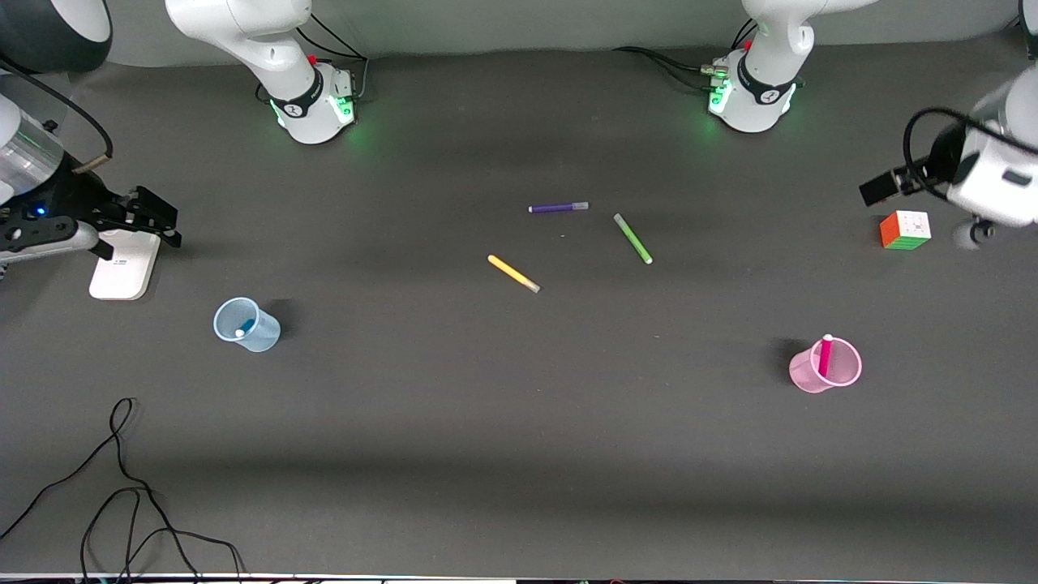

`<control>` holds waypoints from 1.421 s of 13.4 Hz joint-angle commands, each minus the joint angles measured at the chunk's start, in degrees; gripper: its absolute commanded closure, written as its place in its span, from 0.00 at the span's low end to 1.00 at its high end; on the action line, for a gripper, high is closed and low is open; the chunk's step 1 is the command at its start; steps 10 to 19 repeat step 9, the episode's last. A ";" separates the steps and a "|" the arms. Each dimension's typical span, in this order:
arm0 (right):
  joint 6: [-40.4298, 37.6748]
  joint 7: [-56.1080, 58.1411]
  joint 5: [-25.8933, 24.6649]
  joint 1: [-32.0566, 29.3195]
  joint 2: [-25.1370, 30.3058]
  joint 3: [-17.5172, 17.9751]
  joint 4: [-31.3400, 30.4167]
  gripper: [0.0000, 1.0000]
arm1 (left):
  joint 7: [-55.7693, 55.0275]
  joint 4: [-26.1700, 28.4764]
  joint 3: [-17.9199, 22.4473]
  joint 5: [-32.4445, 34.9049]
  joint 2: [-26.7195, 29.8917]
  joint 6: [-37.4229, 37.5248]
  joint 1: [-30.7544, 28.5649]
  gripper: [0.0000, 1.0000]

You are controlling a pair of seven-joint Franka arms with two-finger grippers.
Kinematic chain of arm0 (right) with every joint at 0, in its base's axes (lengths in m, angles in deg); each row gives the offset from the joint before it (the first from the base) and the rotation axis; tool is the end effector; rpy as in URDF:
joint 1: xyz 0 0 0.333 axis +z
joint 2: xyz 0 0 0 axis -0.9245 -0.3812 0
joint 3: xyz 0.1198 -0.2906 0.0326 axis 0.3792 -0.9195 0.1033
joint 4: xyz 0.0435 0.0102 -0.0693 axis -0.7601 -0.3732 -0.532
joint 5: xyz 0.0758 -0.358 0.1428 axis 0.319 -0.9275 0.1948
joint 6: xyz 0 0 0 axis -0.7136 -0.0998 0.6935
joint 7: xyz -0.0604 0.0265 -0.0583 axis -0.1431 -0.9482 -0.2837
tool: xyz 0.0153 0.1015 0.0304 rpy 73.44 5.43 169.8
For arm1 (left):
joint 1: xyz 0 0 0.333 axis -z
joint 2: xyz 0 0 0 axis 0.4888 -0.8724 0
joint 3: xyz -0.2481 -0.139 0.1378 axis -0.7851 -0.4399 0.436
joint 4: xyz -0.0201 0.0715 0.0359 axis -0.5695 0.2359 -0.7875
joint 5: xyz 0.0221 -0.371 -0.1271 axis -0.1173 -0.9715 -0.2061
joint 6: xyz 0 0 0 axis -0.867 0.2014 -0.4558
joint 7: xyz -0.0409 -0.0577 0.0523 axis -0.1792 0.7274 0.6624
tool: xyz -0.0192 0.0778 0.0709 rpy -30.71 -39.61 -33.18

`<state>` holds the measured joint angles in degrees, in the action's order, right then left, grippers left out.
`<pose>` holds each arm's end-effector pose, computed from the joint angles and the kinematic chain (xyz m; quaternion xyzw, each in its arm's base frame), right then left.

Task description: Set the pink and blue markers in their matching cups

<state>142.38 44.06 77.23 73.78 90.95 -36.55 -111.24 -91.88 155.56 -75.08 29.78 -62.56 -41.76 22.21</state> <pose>0.5336 0.0154 0.5860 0.9964 0.0708 0.0472 0.0025 0.5158 -0.0563 0.6136 -0.9829 -0.1405 0.0997 0.0653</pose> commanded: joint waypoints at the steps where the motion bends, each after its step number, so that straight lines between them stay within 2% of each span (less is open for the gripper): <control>1: 0.91 -2.52 -0.62 -0.48 -0.81 0.52 0.70 0.00 | 2.23 16.44 1.28 0.79 9.63 -10.77 0.98 0.00; 3: 0.12 -4.88 -0.53 -0.65 -1.08 0.52 0.62 0.00 | 6.80 16.93 9.86 0.79 9.66 -12.04 7.02 0.00; 4: -0.58 -4.98 -0.53 -0.65 -1.34 0.44 0.53 0.00 | 7.77 16.49 11.13 0.70 9.13 -11.78 7.31 0.00; 7: -0.59 -5.94 -0.71 -0.48 -1.60 0.96 0.71 0.00 | 9.37 13.60 11.49 0.62 7.28 -11.60 7.13 0.00; 9: -0.59 -6.39 -0.62 -0.65 -1.78 0.96 0.71 0.00 | 9.10 9.57 11.14 0.97 4.66 -10.12 6.88 0.00; 19: -0.59 -6.39 -0.62 -0.65 -1.78 0.96 0.71 0.00 | 9.10 9.57 11.14 0.97 4.66 -10.12 6.88 0.00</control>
